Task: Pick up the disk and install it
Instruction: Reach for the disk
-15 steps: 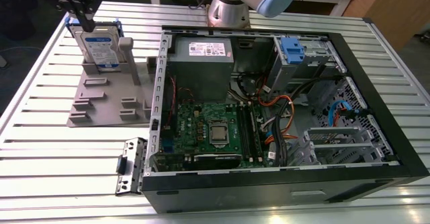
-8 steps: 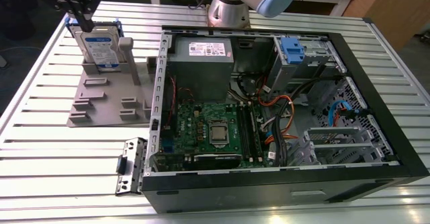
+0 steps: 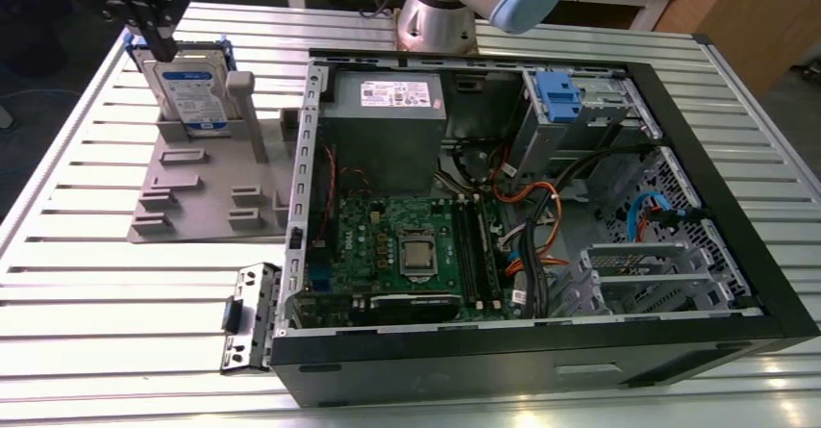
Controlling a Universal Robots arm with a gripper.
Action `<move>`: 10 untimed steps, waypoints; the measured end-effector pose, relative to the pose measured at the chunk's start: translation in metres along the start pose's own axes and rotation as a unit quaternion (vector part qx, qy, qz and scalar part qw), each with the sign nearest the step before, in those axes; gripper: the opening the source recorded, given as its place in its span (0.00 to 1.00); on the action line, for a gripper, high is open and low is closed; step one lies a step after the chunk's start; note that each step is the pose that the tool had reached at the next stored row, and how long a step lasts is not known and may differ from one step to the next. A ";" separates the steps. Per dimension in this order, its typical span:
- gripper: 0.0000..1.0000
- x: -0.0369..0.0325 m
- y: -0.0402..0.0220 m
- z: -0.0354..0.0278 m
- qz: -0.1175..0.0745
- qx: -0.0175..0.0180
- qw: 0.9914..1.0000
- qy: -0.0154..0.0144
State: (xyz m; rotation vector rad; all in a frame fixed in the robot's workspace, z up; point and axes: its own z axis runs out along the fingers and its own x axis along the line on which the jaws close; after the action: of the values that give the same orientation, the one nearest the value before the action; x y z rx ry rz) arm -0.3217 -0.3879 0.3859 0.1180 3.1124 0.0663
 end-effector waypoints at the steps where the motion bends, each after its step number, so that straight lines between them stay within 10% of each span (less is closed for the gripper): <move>1: 0.10 0.0002 0.0000 0.0001 0.000 0.000 1.000 0.000; 10: 0.10 0.0020 -0.0002 0.0012 0.000 0.000 1.000 0.000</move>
State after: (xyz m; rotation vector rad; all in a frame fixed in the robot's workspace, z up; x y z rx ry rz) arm -0.3237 -0.3879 0.3846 0.1180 3.1124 0.0663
